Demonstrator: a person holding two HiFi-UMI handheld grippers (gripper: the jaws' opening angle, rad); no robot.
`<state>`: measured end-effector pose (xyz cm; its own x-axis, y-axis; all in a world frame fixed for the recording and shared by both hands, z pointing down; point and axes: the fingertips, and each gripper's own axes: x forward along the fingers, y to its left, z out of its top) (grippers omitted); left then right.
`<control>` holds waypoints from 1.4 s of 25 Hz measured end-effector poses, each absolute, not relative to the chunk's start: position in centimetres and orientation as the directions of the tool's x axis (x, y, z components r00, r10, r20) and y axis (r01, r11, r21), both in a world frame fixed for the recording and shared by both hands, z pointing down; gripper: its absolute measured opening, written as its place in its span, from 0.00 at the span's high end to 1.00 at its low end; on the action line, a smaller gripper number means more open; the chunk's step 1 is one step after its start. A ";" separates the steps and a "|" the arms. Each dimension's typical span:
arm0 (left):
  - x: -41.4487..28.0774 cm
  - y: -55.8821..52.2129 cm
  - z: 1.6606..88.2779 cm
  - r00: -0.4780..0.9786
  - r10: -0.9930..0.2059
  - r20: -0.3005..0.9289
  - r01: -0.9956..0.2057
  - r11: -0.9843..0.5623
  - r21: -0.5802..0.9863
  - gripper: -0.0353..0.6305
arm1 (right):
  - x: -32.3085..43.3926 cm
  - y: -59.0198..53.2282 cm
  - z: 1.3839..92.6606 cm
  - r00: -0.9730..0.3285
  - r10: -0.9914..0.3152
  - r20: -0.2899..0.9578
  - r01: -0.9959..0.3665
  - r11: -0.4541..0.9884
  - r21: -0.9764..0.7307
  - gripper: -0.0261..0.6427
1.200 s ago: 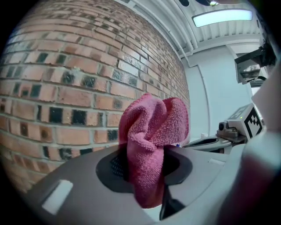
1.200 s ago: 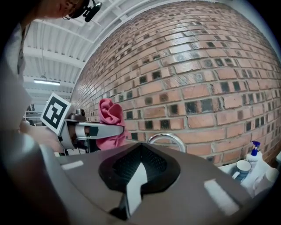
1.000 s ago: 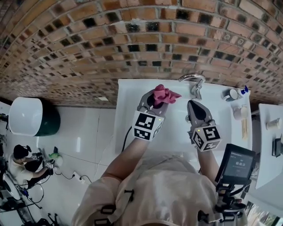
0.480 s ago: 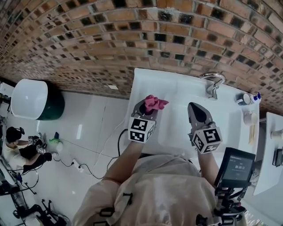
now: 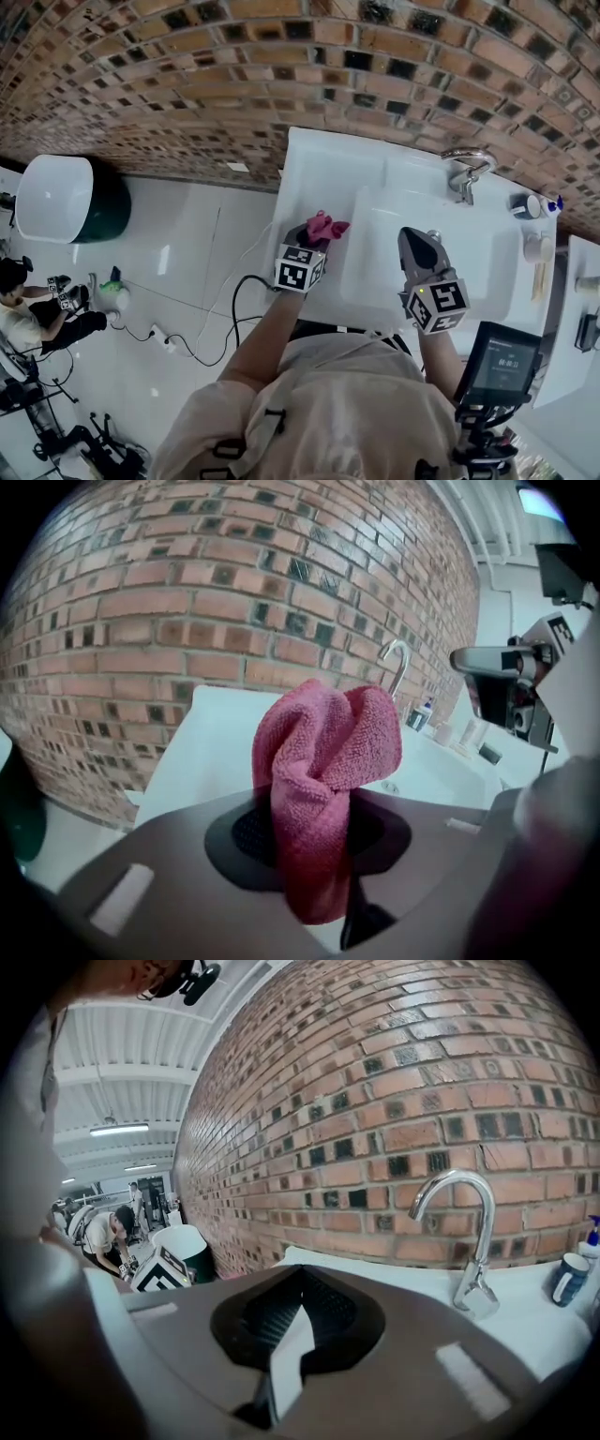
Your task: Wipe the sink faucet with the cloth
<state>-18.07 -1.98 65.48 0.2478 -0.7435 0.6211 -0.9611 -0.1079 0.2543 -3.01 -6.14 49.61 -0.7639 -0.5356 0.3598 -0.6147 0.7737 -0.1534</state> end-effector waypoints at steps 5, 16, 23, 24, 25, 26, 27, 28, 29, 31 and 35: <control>-19.4 -2.0 68.5 0.187 -0.688 0.701 -0.979 -0.069 0.193 0.74 | -2.4 -6.3 50.8 -0.746 -0.538 0.393 -0.631 0.760 -0.157 0.98; -19.9 -2.1 66.3 0.198 -0.714 0.671 -0.977 -0.088 0.195 0.60 | -2.4 -8.0 50.8 -0.746 -0.543 0.385 -0.635 0.753 -0.170 0.98; -19.6 -4.7 58.7 0.175 -0.834 0.523 -0.982 -0.113 0.149 0.58 | -2.5 -9.4 48.3 -0.756 -0.566 0.328 -0.633 0.760 -0.146 0.98; -19.3 -5.4 57.1 0.176 -0.856 0.486 -0.982 -0.122 0.141 0.58 | -2.5 -9.5 47.7 -0.758 -0.570 0.317 -0.632 0.763 -0.139 0.98; -19.0 -6.1 55.4 0.179 -0.876 0.447 -0.982 -0.134 0.131 0.58 | -2.4 -9.6 47.1 -0.759 -0.575 0.306 -0.631 0.765 -0.130 0.98; -18.5 -6.7 53.7 0.183 -0.894 0.408 -0.982 -0.147 0.119 0.60 | -2.4 -9.6 46.5 -0.760 -0.580 0.294 -0.631 0.766 -0.121 0.97; -18.1 -7.2 52.0 0.189 -0.911 0.367 -0.981 -0.160 0.107 0.61 | -2.3 -9.7 45.8 -0.760 -0.585 0.282 -0.632 0.767 -0.112 0.98; -17.7 -7.7 50.3 0.195 -0.925 0.326 -0.980 -0.172 0.096 0.64 | -2.2 -9.9 45.2 -0.761 -0.591 0.269 -0.633 0.768 -0.103 0.98; -17.2 -8.2 48.7 0.202 -0.937 0.286 -0.979 -0.185 0.085 0.68 | -2.1 -9.9 44.6 -0.761 -0.596 0.255 -0.633 0.768 -0.094 0.97; -16.1 -8.9 45.8 0.223 -0.951 0.215 -0.975 -0.214 0.068 0.77 | -1.8 -10.0 43.2 -0.763 -0.607 0.223 -0.635 0.769 -0.075 0.97; -13.6 -9.6 42.2 0.273 -0.952 0.140 -0.962 -0.270 0.042 0.90 | -0.7 -9.9 40.6 -0.760 -0.627 0.170 -0.640 0.767 -0.035 0.97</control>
